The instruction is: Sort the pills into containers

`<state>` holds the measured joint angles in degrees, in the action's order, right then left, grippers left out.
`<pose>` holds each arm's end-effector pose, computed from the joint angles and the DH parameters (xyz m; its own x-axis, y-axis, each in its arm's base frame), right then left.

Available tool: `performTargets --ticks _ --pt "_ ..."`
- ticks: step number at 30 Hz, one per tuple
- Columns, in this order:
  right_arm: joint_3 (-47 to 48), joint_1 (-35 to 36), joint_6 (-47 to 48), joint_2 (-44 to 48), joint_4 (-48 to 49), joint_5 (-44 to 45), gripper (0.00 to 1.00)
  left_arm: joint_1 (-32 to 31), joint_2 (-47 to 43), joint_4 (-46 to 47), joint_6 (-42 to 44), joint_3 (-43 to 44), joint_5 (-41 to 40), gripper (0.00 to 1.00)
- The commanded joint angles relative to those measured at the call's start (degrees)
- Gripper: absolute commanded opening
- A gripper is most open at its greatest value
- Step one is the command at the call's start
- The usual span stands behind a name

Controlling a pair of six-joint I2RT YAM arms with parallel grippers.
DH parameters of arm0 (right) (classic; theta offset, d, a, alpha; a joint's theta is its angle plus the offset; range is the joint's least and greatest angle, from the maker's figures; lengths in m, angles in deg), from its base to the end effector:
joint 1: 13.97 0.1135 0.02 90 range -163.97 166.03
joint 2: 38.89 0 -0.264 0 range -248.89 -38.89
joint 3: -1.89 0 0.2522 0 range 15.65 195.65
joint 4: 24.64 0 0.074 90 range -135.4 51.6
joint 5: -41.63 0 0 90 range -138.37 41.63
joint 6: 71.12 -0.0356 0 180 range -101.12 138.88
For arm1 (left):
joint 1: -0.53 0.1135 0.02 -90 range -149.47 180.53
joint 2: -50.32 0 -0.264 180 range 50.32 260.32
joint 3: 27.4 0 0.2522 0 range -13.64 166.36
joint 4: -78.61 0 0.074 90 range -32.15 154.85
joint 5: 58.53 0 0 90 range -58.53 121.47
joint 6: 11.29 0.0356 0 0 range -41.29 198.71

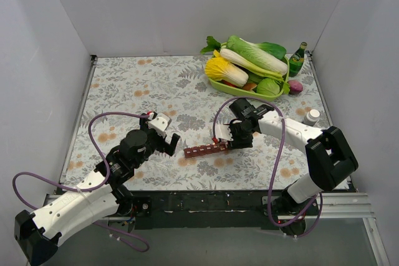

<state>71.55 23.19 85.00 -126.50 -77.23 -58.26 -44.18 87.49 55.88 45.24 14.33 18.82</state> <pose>0.2236 0.1772 0.1967 0.2816 -0.9169 -0.2829 -0.9465 -0.2169 -0.2391 0.1223 -0.1101 0.2591 -0.4819 -0.2802 -0.8302 0.3270 0.8215 -0.4670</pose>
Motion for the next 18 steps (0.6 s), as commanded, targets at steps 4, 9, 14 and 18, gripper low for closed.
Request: performTargets --ticks 4,9,14,18 --pt "2.5 0.8 -0.9 -0.5 -0.5 1.5 0.01 0.1 -0.8 0.3 0.2 0.2 0.4 0.98" --pt "2.6 1.2 -1.2 -1.0 -0.5 2.1 0.01 0.1 -0.9 0.3 0.2 0.2 0.4 0.98" --pt "3.0 1.5 -1.6 -1.2 -0.5 2.5 0.01 0.1 -0.9 0.3 0.2 0.2 0.5 0.98" --pt "3.3 1.7 -1.8 -1.5 -0.6 2.9 0.01 0.1 -1.0 0.2 0.3 0.2 0.6 0.98"
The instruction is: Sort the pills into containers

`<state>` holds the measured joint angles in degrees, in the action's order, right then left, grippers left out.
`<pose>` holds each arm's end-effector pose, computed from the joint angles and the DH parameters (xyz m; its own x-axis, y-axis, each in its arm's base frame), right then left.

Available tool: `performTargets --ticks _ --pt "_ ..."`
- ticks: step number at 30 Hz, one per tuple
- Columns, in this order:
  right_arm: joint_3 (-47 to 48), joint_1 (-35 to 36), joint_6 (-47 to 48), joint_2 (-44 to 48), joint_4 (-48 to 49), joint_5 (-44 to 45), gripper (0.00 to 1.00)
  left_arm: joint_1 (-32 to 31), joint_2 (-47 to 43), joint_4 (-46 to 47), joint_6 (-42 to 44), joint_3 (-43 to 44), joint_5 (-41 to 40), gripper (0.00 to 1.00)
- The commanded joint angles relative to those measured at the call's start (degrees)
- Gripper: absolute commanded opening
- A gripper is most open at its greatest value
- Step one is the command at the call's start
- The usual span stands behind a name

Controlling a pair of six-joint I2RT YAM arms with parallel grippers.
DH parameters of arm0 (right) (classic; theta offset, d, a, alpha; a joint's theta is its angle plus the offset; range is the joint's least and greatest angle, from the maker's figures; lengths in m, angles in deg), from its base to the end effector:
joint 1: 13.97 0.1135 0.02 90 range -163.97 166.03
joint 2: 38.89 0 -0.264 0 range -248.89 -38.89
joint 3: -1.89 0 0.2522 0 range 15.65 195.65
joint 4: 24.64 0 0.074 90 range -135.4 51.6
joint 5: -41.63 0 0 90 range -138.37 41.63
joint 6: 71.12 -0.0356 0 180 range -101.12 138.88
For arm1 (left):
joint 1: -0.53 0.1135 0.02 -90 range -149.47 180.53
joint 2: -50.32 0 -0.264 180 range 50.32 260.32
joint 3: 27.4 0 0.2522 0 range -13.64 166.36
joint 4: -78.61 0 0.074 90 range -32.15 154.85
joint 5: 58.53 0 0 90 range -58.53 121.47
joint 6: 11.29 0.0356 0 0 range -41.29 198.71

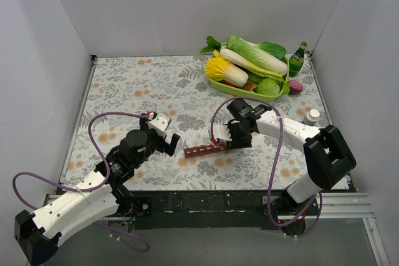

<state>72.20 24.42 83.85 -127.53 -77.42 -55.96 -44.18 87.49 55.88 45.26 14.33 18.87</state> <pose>0.2232 0.1829 0.1947 0.2744 -0.9285 -0.2502 -0.9466 -0.2149 -0.2405 0.1223 -0.1101 0.2591 -0.4822 -0.2796 -0.8303 0.3278 0.8213 -0.4670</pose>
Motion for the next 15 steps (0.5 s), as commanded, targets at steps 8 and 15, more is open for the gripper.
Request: performTargets --ticks 8,15 --pt "2.9 1.2 -0.8 -0.8 -0.5 2.0 0.01 0.1 -0.8 0.3 0.2 0.2 0.6 0.98" --pt "3.6 1.5 -1.2 -1.3 -0.8 2.5 0.01 0.1 -0.8 0.3 0.3 0.2 0.7 0.98"
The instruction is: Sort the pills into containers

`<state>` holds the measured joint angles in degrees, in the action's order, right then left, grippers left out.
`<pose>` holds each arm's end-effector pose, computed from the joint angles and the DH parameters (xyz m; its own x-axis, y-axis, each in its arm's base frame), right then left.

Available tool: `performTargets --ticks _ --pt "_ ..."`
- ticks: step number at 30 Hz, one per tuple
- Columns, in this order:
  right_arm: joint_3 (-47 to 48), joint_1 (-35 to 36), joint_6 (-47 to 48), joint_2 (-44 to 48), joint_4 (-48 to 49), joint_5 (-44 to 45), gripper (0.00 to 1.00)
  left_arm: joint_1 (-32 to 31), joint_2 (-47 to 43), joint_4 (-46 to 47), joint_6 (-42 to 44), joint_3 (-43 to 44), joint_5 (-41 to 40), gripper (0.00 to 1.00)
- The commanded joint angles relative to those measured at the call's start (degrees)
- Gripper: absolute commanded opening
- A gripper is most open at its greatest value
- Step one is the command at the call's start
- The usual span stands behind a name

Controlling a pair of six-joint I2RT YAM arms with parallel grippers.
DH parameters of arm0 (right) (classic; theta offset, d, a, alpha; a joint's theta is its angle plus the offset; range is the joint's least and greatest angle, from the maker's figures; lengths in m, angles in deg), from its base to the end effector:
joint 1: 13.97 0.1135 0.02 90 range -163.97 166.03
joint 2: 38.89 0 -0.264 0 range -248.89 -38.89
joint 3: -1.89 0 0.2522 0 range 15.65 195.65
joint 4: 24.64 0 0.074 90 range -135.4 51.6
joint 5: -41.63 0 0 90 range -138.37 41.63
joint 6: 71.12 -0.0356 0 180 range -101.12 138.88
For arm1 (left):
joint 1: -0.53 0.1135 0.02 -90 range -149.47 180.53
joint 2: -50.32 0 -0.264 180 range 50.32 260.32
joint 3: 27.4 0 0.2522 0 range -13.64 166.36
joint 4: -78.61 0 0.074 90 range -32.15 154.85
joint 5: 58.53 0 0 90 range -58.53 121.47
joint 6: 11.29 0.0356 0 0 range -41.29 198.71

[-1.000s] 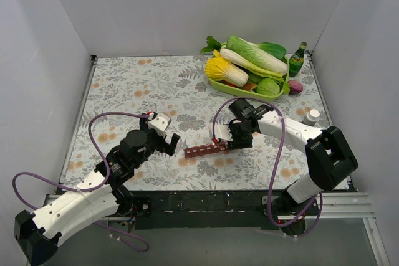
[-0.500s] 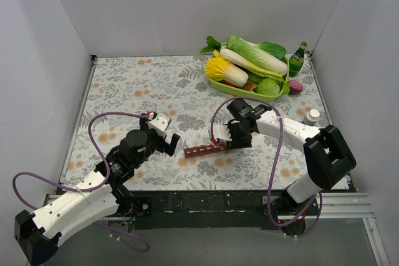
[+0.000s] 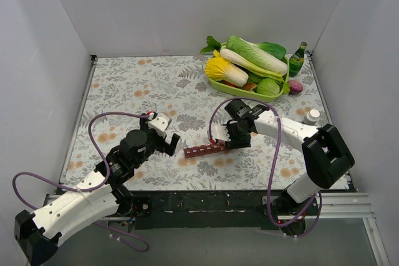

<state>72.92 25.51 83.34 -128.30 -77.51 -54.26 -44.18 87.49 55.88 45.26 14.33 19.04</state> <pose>0.2229 0.1883 0.1944 0.2785 -0.9334 -0.2263 -0.9431 -0.2213 -0.2481 0.1222 -0.1102 0.2591 -0.4835 -0.2788 -0.8298 0.3298 0.8200 -0.4677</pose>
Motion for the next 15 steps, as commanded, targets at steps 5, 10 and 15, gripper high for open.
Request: performTargets --ticks 5,10,15 --pt "3.0 0.7 -0.7 -0.8 -0.8 1.7 0.01 0.1 -0.9 0.3 0.3 0.2 0.6 0.98" --pt "3.2 1.1 -0.8 -0.9 -0.9 2.3 0.01 0.1 -1.0 0.3 0.3 0.2 0.7 0.98" --pt "3.3 1.2 -1.0 -0.9 -1.1 2.2 0.01 0.1 -1.0 0.2 0.4 0.2 0.7 0.98"
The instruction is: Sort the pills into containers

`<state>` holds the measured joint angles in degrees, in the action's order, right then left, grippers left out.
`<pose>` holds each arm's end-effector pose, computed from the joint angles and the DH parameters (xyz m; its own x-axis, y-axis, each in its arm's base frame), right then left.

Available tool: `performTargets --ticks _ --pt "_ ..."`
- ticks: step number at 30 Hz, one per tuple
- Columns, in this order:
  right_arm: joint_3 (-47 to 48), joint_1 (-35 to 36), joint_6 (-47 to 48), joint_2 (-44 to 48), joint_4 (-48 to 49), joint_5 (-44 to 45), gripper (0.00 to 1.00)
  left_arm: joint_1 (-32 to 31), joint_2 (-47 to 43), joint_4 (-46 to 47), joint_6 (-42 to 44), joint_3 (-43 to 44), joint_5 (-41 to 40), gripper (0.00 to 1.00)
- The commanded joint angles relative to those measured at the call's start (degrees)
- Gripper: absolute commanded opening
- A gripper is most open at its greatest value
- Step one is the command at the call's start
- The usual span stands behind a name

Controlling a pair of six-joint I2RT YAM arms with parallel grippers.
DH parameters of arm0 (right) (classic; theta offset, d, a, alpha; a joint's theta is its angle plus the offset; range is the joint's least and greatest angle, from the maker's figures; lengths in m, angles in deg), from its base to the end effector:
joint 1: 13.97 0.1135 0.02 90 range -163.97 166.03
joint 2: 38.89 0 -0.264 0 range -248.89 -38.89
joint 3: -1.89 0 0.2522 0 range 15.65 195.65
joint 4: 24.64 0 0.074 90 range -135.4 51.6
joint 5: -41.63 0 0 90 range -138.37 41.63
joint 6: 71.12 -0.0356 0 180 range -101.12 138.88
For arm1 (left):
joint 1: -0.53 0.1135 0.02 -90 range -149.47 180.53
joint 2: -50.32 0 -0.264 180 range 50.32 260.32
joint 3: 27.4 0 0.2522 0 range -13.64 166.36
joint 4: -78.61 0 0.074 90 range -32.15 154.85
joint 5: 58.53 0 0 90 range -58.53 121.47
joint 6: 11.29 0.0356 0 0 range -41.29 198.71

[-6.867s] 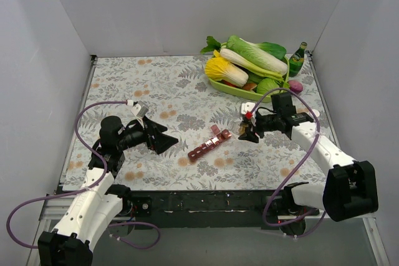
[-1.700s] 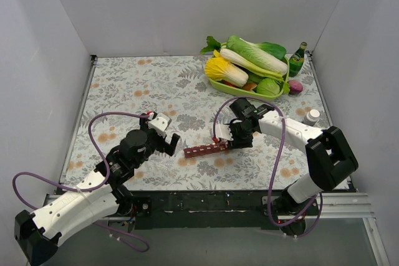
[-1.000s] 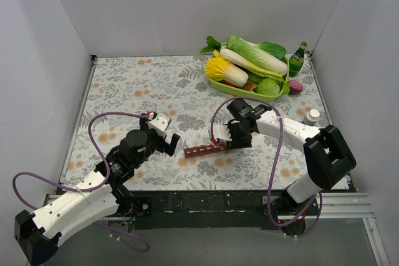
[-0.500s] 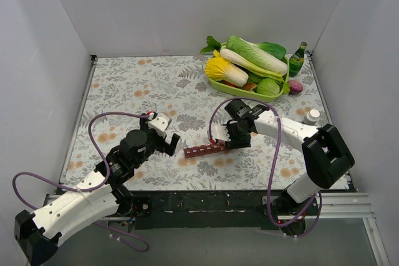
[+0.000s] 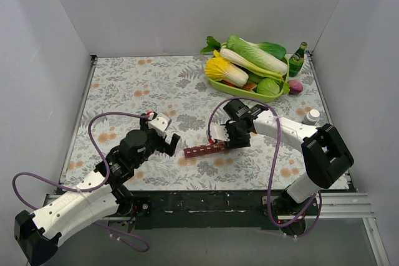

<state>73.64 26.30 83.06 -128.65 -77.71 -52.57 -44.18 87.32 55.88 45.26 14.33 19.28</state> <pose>0.2228 0.1922 0.1959 0.2822 -0.9375 -0.2036 -0.9384 -0.2257 -0.2617 0.1218 -0.1100 0.2596 -0.4836 -0.2794 -0.8295 0.3336 0.8173 -0.4698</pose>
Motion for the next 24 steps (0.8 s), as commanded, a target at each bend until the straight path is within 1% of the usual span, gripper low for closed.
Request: performTargets --ticks 1,16,19,24 --pt "2.6 0.5 -0.8 -0.6 -0.9 0.4 0.01 0.1 -0.9 0.3 0.4 0.2 0.5 0.98" --pt "2.6 0.4 -2.5 0.8 -0.2 -2.3 0.01 0.1 -1.1 0.2 0.2 0.2 0.6 0.98" --pt "2.7 0.1 -3.4 1.5 -0.2 -3.7 0.01 0.1 -1.2 0.2 -0.1 0.2 0.5 0.98" --pt "3.3 -2.0 -4.7 3.4 0.3 -8.6 0.01 0.1 -1.9 0.2 -1.9 0.8 1.3 0.98"
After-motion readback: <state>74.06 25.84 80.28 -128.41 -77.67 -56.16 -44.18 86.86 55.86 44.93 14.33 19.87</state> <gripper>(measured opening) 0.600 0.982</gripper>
